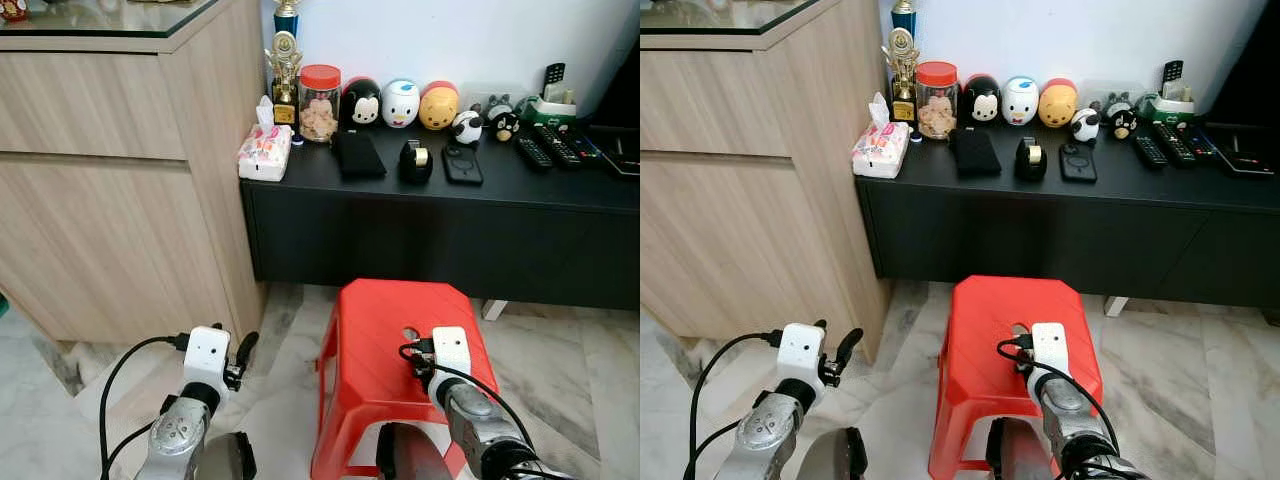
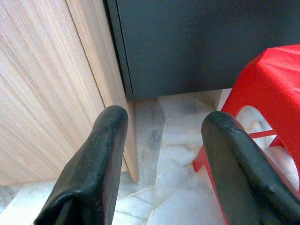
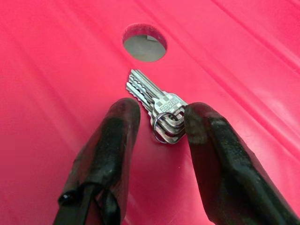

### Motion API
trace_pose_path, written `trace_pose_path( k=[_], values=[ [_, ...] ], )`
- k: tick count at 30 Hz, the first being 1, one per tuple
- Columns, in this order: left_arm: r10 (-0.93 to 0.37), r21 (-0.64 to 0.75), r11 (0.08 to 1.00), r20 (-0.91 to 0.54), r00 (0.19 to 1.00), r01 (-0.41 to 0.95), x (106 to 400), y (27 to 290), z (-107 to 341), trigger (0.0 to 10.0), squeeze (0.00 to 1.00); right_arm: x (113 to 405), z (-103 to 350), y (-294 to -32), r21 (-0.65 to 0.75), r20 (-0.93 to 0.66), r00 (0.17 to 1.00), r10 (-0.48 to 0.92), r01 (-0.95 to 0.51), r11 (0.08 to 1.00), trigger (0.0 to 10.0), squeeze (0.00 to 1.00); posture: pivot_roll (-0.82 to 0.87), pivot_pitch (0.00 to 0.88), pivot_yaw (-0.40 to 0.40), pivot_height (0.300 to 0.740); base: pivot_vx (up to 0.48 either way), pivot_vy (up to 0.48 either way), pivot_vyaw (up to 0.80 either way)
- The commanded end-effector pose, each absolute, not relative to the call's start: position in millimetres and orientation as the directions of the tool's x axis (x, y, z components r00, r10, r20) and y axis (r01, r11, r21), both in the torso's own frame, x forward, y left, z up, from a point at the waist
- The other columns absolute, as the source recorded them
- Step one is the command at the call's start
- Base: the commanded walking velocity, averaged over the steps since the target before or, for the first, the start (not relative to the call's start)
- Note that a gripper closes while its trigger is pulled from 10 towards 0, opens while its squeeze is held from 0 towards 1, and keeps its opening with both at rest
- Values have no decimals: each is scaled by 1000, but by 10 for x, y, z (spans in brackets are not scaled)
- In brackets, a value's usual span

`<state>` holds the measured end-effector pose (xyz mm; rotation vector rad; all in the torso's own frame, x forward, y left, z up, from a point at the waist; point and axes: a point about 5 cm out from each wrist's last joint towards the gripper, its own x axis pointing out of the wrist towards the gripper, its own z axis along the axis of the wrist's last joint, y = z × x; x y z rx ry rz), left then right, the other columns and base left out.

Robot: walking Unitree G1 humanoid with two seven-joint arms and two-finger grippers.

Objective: Hang keys on a hook

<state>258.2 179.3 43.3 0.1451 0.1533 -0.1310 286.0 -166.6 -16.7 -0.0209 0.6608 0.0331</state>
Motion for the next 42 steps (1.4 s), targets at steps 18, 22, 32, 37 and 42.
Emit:
trace_pose_path(
  k=[18,22,32,37,42],
  values=[
    [-140,154,974,-176,974,168,2543,1787,418,10000,0,2774,-251,-1664,-27,-652,758,3,-27,999,0,0,-6,0,-55,573,0,0,0],
    [-152,160,970,-182,972,181,2541,1777,411,10000,0,2771,-254,-1651,-23,-654,756,7,-30,999,0,0,-6,0,-53,573,0,0,0],
    [-155,166,969,-182,971,185,2554,1780,413,10000,0,2782,-245,-1645,-18,-650,760,9,-28,999,0,0,-3,0,-51,573,0,0,0],
    [-155,167,968,-181,971,186,2560,1779,413,10000,0,2810,-216,-1625,0,-628,778,25,-32,999,0,0,-3,0,-52,573,0,0,0],
    [-157,169,968,-180,971,188,2574,1767,413,10000,0,2863,-162,-1617,15,-597,801,30,-26,1000,0,0,-4,0,-53,573,0,0,0]
  ],
)
